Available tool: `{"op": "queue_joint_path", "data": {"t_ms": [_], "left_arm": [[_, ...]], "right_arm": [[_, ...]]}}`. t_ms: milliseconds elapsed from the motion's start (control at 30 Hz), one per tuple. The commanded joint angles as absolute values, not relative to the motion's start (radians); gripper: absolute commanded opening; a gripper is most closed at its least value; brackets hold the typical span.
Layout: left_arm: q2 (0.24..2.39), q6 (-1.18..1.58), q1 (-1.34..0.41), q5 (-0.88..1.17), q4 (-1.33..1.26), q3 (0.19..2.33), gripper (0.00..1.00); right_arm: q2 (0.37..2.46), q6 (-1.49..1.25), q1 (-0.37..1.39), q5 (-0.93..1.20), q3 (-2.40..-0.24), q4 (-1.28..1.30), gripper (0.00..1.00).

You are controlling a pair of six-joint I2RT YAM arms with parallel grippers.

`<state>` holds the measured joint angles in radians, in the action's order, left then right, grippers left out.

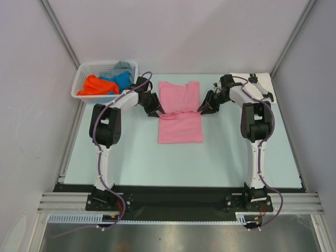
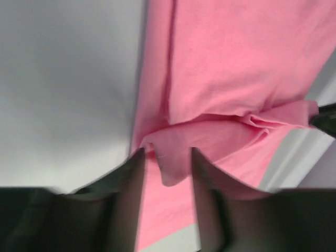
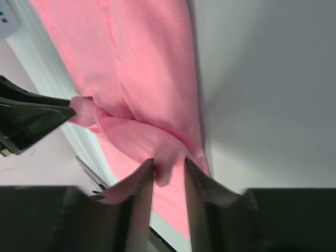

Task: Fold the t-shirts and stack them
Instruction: Fold the tshirt

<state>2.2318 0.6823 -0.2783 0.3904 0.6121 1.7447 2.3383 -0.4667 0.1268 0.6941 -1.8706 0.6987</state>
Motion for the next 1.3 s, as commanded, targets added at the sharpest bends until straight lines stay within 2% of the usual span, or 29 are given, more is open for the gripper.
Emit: {"op": "queue_joint_path", "data": {"t_ms": [0, 133, 233, 300, 367, 433, 467, 500, 533, 767, 1267], "left_arm": [[2.156, 0.621, -0.271, 0.272, 0.656, 1.789, 0.5], [1.964, 0.569, -0.281, 0.129, 0.664, 1.699, 0.58], [1.814, 0.552, -0.32, 0.121, 0.621, 1.604, 0.58], [1.747, 0.571, -0.35, 0.197, 0.56, 1.54, 0.51], [1.724, 0.626, -0.393, 0.28, 0.437, 1.429, 0.45], [1.733, 0.675, -0.44, 0.349, 0.372, 1.349, 0.31], [1.746, 0.692, -0.452, 0.374, 0.32, 1.332, 0.27], [1.77, 0.705, -0.469, 0.396, 0.29, 1.312, 0.18], [1.784, 0.736, -0.477, 0.42, 0.246, 1.283, 0.15], [1.842, 0.716, -0.482, 0.414, 0.278, 1.221, 0.04], [1.827, 0.706, -0.471, 0.385, 0.253, 1.023, 0.01]], "right_arm": [[2.301, -0.413, 0.106, 0.637, -1.936, 0.799, 0.38], [2.168, -0.313, 0.124, 0.497, -1.869, 0.858, 0.59], [2.03, -0.308, 0.149, 0.454, -1.73, 0.818, 0.61], [1.933, -0.333, 0.166, 0.486, -1.643, 0.747, 0.61], [1.889, -0.369, 0.195, 0.556, -1.519, 0.646, 0.58], [1.875, -0.4, 0.227, 0.625, -1.465, 0.589, 0.46], [1.887, -0.425, 0.238, 0.697, -1.436, 0.543, 0.36], [1.902, -0.454, 0.248, 0.737, -1.437, 0.534, 0.09], [1.937, -0.462, 0.274, 0.771, -1.442, 0.528, 0.0], [2.075, -0.384, 0.36, 0.917, -1.506, 0.644, 0.0], [2.235, -0.256, 0.43, 0.864, -1.559, 0.778, 0.0]]}}
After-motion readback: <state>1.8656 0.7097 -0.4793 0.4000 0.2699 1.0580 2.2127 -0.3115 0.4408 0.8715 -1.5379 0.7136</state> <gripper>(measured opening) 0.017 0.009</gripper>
